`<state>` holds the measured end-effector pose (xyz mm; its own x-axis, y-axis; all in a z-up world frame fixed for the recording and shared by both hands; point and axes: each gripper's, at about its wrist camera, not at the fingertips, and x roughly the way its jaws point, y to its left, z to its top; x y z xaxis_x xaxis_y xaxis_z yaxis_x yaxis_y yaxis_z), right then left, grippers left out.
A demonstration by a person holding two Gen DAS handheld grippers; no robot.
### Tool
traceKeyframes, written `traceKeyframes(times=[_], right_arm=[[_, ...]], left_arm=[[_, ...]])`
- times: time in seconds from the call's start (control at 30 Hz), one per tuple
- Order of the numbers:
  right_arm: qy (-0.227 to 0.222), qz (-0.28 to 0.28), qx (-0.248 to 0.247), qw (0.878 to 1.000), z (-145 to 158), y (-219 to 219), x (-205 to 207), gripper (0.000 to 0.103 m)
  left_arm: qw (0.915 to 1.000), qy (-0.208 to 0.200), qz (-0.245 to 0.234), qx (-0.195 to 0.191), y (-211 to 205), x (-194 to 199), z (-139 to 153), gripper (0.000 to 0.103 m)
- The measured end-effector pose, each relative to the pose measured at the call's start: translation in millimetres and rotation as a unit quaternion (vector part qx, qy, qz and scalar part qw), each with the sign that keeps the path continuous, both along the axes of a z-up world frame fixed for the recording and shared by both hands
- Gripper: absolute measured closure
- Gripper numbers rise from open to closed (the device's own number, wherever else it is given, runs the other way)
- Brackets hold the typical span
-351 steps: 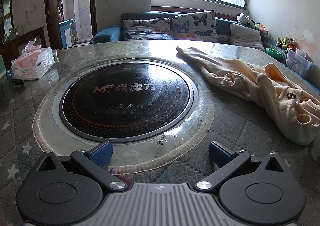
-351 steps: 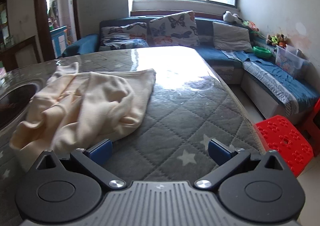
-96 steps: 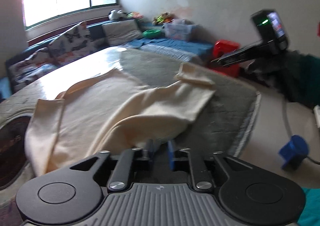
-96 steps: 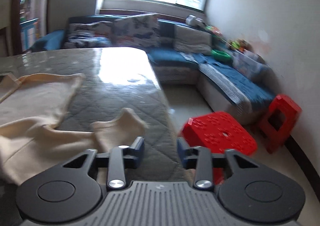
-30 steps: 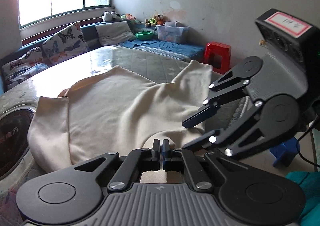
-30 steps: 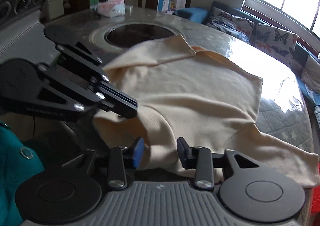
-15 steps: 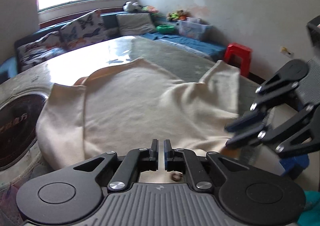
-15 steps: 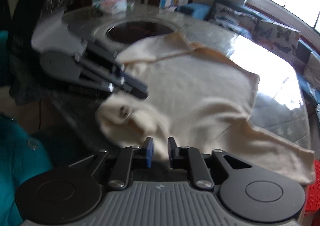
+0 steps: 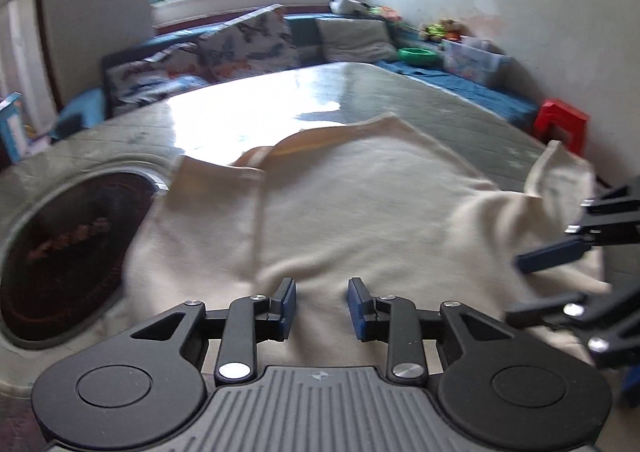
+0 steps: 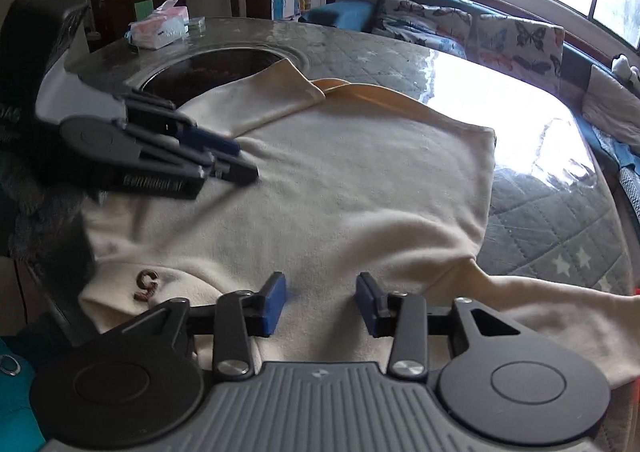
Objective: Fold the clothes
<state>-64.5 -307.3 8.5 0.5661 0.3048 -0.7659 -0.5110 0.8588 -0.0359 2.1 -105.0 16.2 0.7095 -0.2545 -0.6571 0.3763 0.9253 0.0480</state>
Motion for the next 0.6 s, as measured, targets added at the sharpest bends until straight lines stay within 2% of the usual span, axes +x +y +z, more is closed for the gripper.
traceKeyframes(times=[0.1,0.23,0.3,0.37,0.47,0.6], right_arm=[[0.001,-0.002,0.001,1.000,-0.7,-1.2,0.5,0.056],[0.000,-0.004,0.004,1.000,-1.9,-3.4,0.9,0.054],[-0.002,-0.004,0.003,1.000,-2.4,-3.8,0.8,0.051],[-0.004,-0.005,0.004,1.000,-3.0,-5.1,1.2,0.048],[-0.005,-0.007,0.006,1.000,-3.7,-6.4,1.9,0.045],[-0.006,-0.007,0.007,1.000,-4.6,-6.1,1.7,0.040]], left_arm=[[0.9989,-0.020,0.038,0.018,12.3,2.3,-0.6,0.069],[0.9934,-0.047,0.092,0.050,29.5,1.6,-1.2,0.069],[0.9903,-0.049,0.120,0.049,41.9,2.2,-1.6,0.058],[0.9866,-0.051,0.148,0.046,52.3,1.3,-0.4,0.051],[0.9851,-0.057,0.155,0.047,53.3,-3.7,3.3,0.051],[0.9871,-0.073,0.127,0.066,37.3,-9.9,5.1,0.050]])
